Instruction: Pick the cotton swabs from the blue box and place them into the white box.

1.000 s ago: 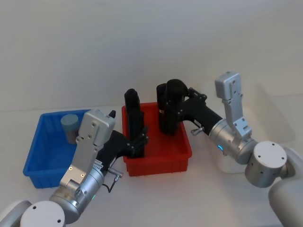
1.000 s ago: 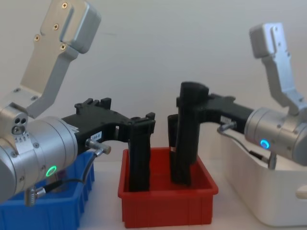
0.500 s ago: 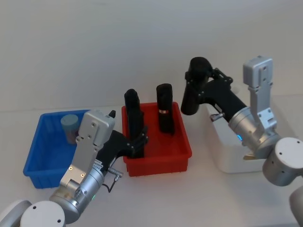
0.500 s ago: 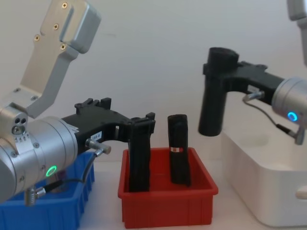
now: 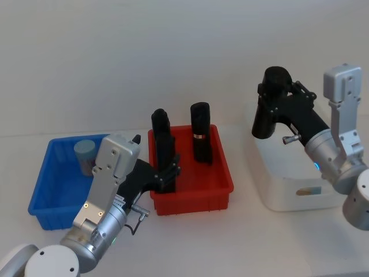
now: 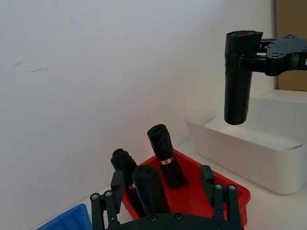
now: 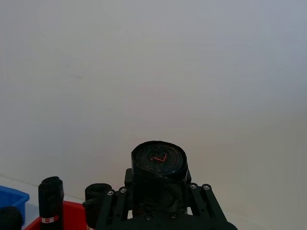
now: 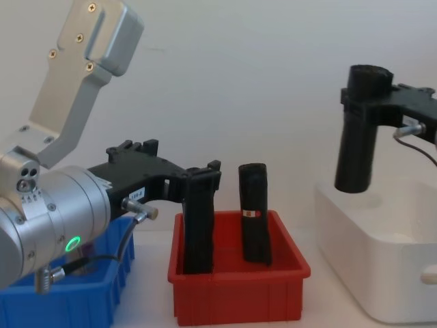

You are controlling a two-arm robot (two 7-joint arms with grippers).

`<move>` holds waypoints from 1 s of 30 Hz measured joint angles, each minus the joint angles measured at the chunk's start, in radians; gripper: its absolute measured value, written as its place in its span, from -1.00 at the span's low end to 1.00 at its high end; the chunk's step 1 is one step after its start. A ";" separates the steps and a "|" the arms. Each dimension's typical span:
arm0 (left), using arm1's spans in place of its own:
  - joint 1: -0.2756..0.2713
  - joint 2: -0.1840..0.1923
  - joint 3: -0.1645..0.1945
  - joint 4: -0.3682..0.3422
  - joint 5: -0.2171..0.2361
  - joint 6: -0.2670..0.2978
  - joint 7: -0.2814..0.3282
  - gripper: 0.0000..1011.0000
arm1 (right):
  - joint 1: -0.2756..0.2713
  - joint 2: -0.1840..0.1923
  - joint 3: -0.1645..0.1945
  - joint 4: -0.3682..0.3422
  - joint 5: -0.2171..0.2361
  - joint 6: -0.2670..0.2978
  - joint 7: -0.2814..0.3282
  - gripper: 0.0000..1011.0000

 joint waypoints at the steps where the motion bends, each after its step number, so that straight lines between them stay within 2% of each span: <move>1: 0.000 0.000 0.000 0.000 0.000 0.000 0.000 0.99 | -0.001 0.001 0.002 -0.001 -0.001 0.003 -0.004 0.05; 13: 0.000 0.000 0.000 0.000 0.000 0.000 0.000 0.99 | -0.004 0.013 0.017 0.022 -0.010 0.027 -0.039 0.05; 30: 0.000 0.000 0.000 0.000 0.000 0.000 0.000 0.99 | 0.030 -0.002 0.011 0.144 -0.002 0.033 -0.020 0.10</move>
